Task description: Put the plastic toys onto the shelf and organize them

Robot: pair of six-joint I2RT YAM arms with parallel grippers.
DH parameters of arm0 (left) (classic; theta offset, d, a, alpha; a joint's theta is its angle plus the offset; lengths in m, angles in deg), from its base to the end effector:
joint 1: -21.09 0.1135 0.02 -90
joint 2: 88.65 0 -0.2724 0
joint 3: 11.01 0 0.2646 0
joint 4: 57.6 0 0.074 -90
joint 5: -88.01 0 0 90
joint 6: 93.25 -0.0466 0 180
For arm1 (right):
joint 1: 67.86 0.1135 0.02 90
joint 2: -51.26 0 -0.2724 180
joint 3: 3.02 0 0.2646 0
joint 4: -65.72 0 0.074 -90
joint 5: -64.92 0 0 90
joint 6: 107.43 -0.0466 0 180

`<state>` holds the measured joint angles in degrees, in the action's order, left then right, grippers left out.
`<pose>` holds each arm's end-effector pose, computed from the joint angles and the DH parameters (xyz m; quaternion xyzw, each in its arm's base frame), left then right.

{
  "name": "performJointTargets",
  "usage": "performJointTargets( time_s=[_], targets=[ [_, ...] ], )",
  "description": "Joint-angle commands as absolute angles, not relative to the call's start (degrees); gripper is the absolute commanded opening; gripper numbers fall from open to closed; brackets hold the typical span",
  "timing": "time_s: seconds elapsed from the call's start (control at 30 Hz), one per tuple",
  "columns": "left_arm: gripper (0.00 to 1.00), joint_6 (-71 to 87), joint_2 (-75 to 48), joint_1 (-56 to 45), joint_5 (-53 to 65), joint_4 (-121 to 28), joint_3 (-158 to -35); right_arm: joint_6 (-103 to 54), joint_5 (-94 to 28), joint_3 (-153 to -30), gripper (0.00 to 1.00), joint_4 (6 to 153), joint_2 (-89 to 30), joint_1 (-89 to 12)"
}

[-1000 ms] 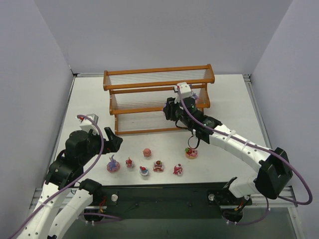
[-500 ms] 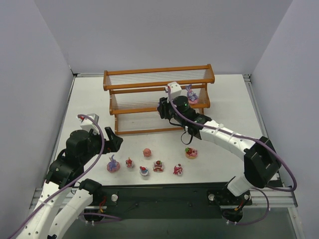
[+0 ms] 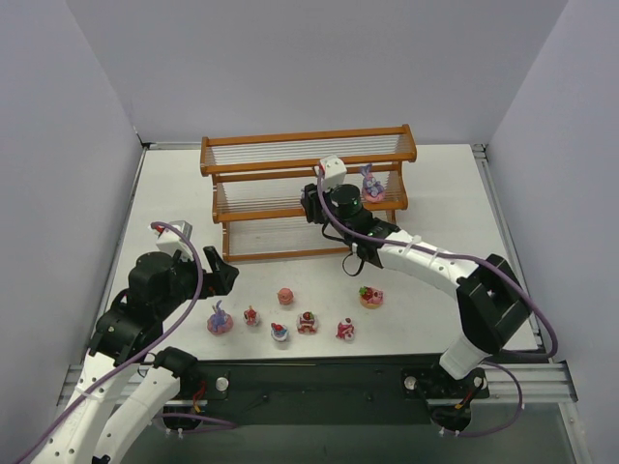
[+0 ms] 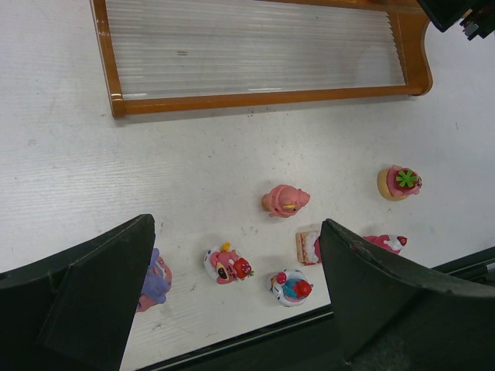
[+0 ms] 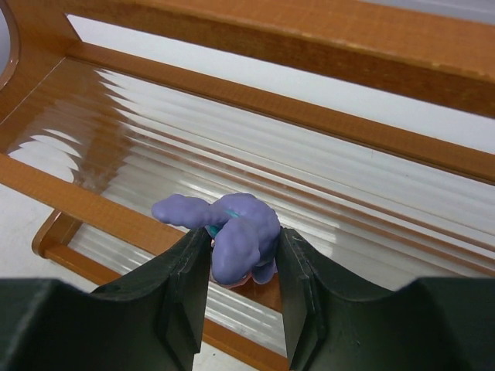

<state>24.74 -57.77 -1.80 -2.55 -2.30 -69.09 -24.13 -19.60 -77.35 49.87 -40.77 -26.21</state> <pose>0.1180 -0.0493 0.3175 -0.0407 0.8566 -0.2171 0.4662 0.3034 0.2639 0.3014 -0.1838 0.6945 0.2532 0.6479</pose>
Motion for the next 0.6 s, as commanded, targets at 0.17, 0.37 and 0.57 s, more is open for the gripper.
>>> performJointTargets(
  time_s=[0.17,0.37,0.57],
  targets=[
    [0.97,24.44,-58.06,-1.85,-2.08,-4.95,-69.29,-20.50,-18.05,-79.40,0.05,40.77,-43.23,-26.73],
    [0.97,24.44,-57.71,-1.85,-2.08,-4.95,-69.29,-19.62,-19.80,-78.00,0.06,37.88,-43.93,-27.43],
    [0.97,24.52,-57.80,-1.93,-2.17,-4.86,-69.29,-21.11,-23.83,-78.26,0.08,38.39,-44.46,-29.01]
  ],
)
